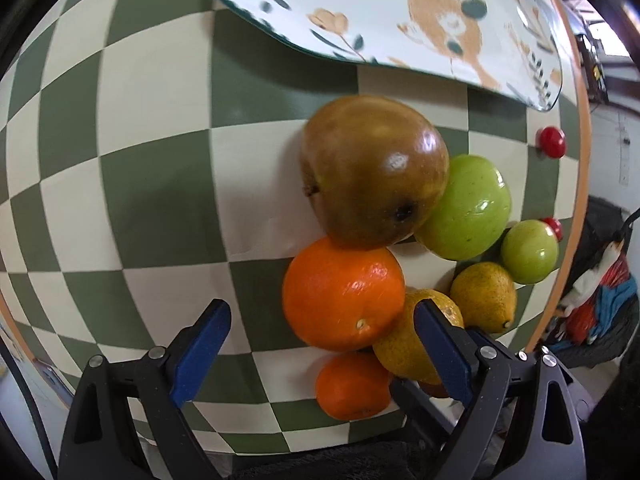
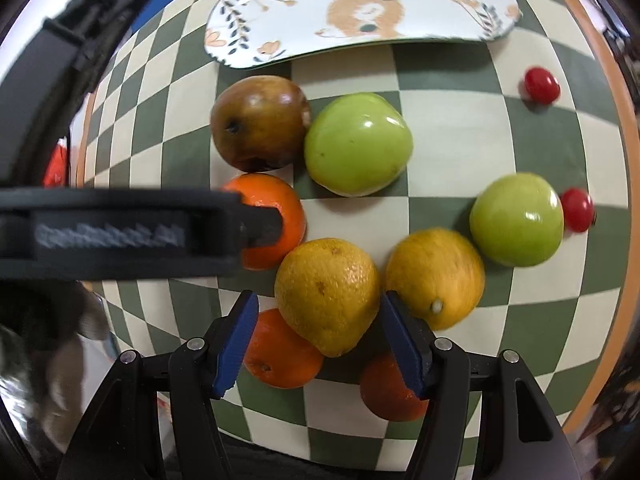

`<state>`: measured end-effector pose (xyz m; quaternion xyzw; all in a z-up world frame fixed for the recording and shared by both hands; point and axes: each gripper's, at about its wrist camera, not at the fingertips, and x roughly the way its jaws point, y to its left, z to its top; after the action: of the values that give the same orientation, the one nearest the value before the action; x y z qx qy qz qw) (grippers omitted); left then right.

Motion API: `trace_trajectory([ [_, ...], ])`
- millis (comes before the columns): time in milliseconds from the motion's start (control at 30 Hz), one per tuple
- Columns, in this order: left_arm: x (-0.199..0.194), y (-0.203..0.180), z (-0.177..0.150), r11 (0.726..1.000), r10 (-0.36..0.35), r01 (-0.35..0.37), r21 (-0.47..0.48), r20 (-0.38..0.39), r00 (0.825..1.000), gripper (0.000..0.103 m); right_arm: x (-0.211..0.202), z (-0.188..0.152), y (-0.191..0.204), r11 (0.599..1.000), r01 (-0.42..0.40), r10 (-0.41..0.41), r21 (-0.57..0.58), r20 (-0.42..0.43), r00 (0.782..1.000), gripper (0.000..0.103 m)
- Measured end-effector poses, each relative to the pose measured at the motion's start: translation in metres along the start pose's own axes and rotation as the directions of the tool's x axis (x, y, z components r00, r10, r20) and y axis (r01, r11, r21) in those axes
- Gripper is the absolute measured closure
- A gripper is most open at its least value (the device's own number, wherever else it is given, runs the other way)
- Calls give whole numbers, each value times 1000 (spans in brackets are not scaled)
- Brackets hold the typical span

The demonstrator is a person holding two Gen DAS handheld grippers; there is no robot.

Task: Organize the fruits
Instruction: 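Grasp a tangerine with the left tool while the right tool grasps a yellow orange, then carry both fruits onto the white oval plate and open both tools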

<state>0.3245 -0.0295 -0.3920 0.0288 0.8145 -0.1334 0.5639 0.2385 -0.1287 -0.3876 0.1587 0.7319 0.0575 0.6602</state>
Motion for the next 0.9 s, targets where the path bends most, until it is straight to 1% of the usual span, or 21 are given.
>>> trace_trajectory([
  [33, 3, -2, 2, 1000, -4, 4, 12, 8, 1000, 27, 0, 0, -1, 1000, -10, 10, 12, -1, 1000, 37],
  [67, 3, -3, 3, 1000, -19, 18, 16, 11, 1000, 39, 0, 0, -2, 1000, -16, 16, 20, -4, 1000, 37],
  [100, 3, -3, 3, 999, -46, 45, 17, 14, 999, 40, 0, -4, -5, 999, -18, 18, 28, -5, 1000, 37],
  [167, 0, -3, 1, 1000, -10, 9, 26, 35, 999, 41, -1, -6, -4, 1000, -5, 6, 28, -3, 1000, 37],
  [200, -4, -2, -3, 999, 23, -26, 41, 64, 998, 41, -1, -6, -2, 1000, -2, 2, 28, -1, 1000, 36],
  [233, -7, 2, -4, 998, 37, -41, 46, 78, 996, 41, -3, -7, -1, 1000, 3, -3, 26, 0, 1000, 36],
  [367, -14, 34, -18, 995, 87, -91, 33, 104, 991, 41, -8, 2, -10, 1000, 25, -25, 11, 0, 1000, 36],
  [433, -10, 52, -22, 995, 102, -103, 9, 101, 990, 41, -7, 4, -4, 998, 62, -62, -18, -4, 998, 36],
  [500, -11, 66, -22, 998, 57, -55, -23, 112, 992, 41, -3, 7, 0, 993, 103, -104, -49, -15, 994, 36],
  [533, -12, 70, -22, 998, 52, -49, -32, 110, 993, 41, 4, 8, 3, 987, 140, -144, -74, -41, 989, 36],
  [633, -12, 78, -24, 998, 30, -23, -57, 126, 992, 41, 7, 7, 14, 976, 178, -185, -128, -46, 982, 35],
  [767, -18, 97, -29, 996, 20, -8, -85, 134, 991, 41, 4, 0, 16, 969, 195, -204, -153, -48, 978, 37],
  [800, -14, 91, -35, 996, 19, -7, -87, 140, 990, 41, 1, -2, 15, 970, 194, -203, -149, -47, 978, 37],
  [833, -18, 96, -39, 996, 18, -5, -90, 149, 989, 41, -2, -4, 14, 970, 199, -206, -137, -45, 977, 37],
  [900, -29, 100, -46, 995, 17, 0, -100, 172, 985, 41, -9, -11, 15, 972, 195, -198, -131, -15, 980, 37],
])
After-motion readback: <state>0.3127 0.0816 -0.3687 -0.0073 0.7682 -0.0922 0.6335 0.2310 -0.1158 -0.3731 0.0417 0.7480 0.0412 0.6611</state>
